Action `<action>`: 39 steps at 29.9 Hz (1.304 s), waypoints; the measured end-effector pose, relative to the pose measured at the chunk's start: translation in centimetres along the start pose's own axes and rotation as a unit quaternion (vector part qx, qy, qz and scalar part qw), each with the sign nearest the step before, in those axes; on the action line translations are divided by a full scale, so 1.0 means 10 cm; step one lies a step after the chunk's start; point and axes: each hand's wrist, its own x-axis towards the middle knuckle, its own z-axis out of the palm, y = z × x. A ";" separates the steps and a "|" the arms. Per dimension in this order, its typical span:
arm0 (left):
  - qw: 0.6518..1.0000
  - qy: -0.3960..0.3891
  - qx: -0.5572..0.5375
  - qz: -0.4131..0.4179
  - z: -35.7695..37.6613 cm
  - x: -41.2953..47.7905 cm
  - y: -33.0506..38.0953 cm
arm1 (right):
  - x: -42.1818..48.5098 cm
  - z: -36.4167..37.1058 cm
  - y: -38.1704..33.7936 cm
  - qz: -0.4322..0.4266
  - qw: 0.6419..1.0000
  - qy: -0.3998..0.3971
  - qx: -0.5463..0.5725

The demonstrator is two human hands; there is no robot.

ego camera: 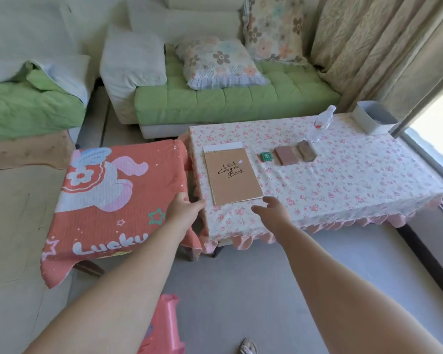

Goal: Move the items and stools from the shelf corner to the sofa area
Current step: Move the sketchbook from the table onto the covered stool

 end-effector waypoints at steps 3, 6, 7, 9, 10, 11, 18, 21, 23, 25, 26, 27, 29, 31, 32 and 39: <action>1.000 -0.003 -0.014 -0.013 0.30 0.00 0.17 | 0.21 -0.31 -0.01 0.002 1.000 -0.007 0.003; 1.000 -0.003 -0.014 -0.015 0.51 0.07 0.31 | 0.43 -0.50 -0.01 0.004 1.000 -0.019 0.001; 1.000 -0.002 -0.013 -0.013 0.58 0.15 0.39 | 0.56 -0.56 -0.03 0.005 1.000 -0.025 0.004; 1.000 -0.002 -0.013 -0.012 0.67 0.29 0.46 | 0.75 -0.58 -0.04 0.009 1.000 -0.030 0.002; 1.000 -0.001 -0.009 -0.011 0.71 0.37 0.50 | 0.85 -0.57 -0.04 0.011 0.999 -0.032 -0.003; 1.000 0.000 -0.005 -0.011 0.73 0.46 0.52 | 0.94 -0.56 -0.05 0.012 0.999 -0.037 -0.009; 1.000 -0.003 0.000 -0.024 0.95 1.42 0.80 | 1.82 -0.62 -0.36 0.032 0.999 -0.038 -0.019; 1.000 -0.017 -0.002 -0.016 0.93 1.61 0.89 | 2.04 -0.65 -0.41 0.042 0.997 -0.035 -0.051; 1.000 -0.020 0.014 -0.014 0.91 1.94 0.93 | 2.27 -0.60 -0.48 0.053 0.997 -0.030 -0.055; 0.999 -0.029 0.016 -0.010 0.91 2.21 0.98 | 2.50 -0.56 -0.53 0.053 0.996 -0.033 -0.058; 0.999 -0.035 0.018 -0.010 0.93 2.32 1.01 | 2.62 -0.53 -0.57 0.054 0.996 -0.035 -0.059; 0.998 -0.045 0.027 -0.024 0.97 2.44 0.98 | 2.76 -0.48 -0.58 0.064 0.995 -0.043 -0.067; 0.997 -0.062 0.028 -0.045 1.08 2.58 0.89 | 2.96 -0.39 -0.54 0.075 0.992 -0.056 -0.080; 0.995 -0.064 0.033 -0.066 1.17 2.66 0.77 | 3.11 -0.31 -0.51 0.086 0.990 -0.067 -0.094; 0.994 -0.064 0.036 -0.081 1.22 2.74 0.69 | 3.22 -0.27 -0.47 0.094 0.988 -0.074 -0.101; 0.983 -0.036 0.029 -0.176 1.51 3.25 0.11 | 4.04 -0.03 -0.12 0.129 0.973 -0.090 -0.170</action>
